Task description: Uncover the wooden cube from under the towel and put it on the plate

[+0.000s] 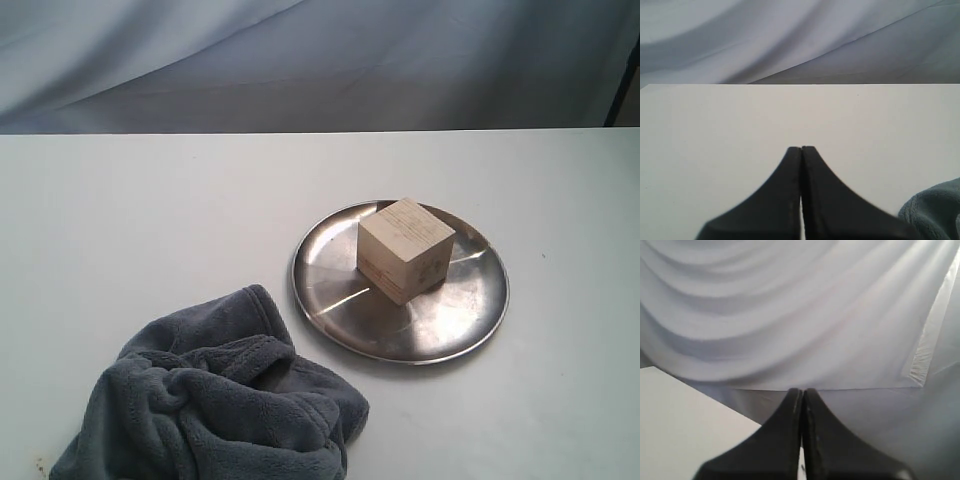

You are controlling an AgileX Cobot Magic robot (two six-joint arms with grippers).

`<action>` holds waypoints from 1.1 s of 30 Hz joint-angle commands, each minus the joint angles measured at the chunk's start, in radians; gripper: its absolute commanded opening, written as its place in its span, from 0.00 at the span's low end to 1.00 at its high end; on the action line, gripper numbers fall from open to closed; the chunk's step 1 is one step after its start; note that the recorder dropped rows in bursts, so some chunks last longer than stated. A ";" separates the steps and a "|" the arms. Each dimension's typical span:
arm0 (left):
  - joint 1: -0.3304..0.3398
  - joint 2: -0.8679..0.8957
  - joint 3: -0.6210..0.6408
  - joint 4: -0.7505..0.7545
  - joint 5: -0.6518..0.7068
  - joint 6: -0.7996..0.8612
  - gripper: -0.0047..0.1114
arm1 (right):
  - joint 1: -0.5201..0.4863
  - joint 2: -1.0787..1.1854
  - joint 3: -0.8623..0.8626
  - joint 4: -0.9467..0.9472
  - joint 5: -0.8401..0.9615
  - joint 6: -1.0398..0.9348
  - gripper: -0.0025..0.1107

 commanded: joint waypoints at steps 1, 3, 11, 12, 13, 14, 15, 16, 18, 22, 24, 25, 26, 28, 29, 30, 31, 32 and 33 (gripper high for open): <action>-0.003 -0.002 0.000 0.000 -0.006 -0.003 0.04 | -0.005 -0.080 0.098 0.032 0.025 -0.003 0.02; -0.003 -0.002 0.000 0.000 -0.006 -0.003 0.04 | -0.005 -0.092 0.104 0.032 0.057 -0.003 0.02; -0.003 -0.002 0.000 0.000 -0.006 -0.003 0.04 | -0.005 -0.094 0.104 0.032 0.062 -0.003 0.02; -0.003 -0.002 0.000 0.000 -0.006 -0.001 0.04 | -0.005 -0.094 0.104 0.032 0.062 -0.003 0.02; -0.003 -0.002 0.000 0.000 -0.006 -0.001 0.04 | -0.005 -0.094 0.104 0.032 0.062 -0.003 0.02; -0.003 -0.002 0.000 0.000 -0.006 -0.001 0.04 | -0.005 -0.094 0.104 0.032 0.053 -0.003 0.02; -0.003 -0.002 0.000 0.000 -0.006 -0.001 0.04 | -0.005 -0.094 0.104 0.032 0.036 -0.003 0.02; -0.003 -0.002 0.000 0.000 -0.006 -0.001 0.04 | -0.005 -0.094 0.104 0.025 0.011 -0.003 0.02; -0.003 -0.002 0.000 0.000 -0.006 -0.001 0.04 | -0.005 -0.094 0.104 0.025 -0.015 -0.003 0.02; -0.003 -0.002 0.000 0.000 -0.006 -0.003 0.04 | -0.005 -0.094 0.108 0.022 -0.010 -0.003 0.02; -0.003 -0.002 0.000 0.000 -0.006 -0.003 0.04 | -0.005 -0.101 0.116 -0.089 -0.005 0.082 0.02; -0.003 -0.002 0.000 0.000 -0.006 -0.003 0.04 | -0.005 -0.106 0.119 -0.173 -0.003 0.172 0.02; -0.003 -0.002 0.000 0.000 -0.006 -0.003 0.04 | -0.005 -0.107 0.121 -0.270 -0.001 0.322 0.02; -0.003 -0.002 0.000 0.000 -0.006 -0.003 0.04 | -0.005 -0.109 0.134 -0.522 -0.002 0.648 0.02; -0.003 -0.002 0.000 0.000 -0.006 -0.003 0.04 | -0.005 -0.109 0.137 -0.625 0.000 0.750 0.02; -0.003 -0.002 0.000 0.000 -0.006 -0.003 0.04 | -0.005 -0.109 0.144 -0.694 0.000 0.839 0.02; -0.003 -0.002 0.000 0.000 -0.006 -0.003 0.04 | -0.005 -0.109 0.150 -0.720 -0.004 0.854 0.02; -0.003 -0.002 0.000 0.000 -0.006 -0.003 0.04 | -0.005 -0.109 0.152 -0.720 -0.004 0.844 0.02; -0.003 -0.002 0.000 0.000 -0.006 -0.001 0.04 | -0.005 -0.109 0.155 -0.718 -0.006 0.835 0.02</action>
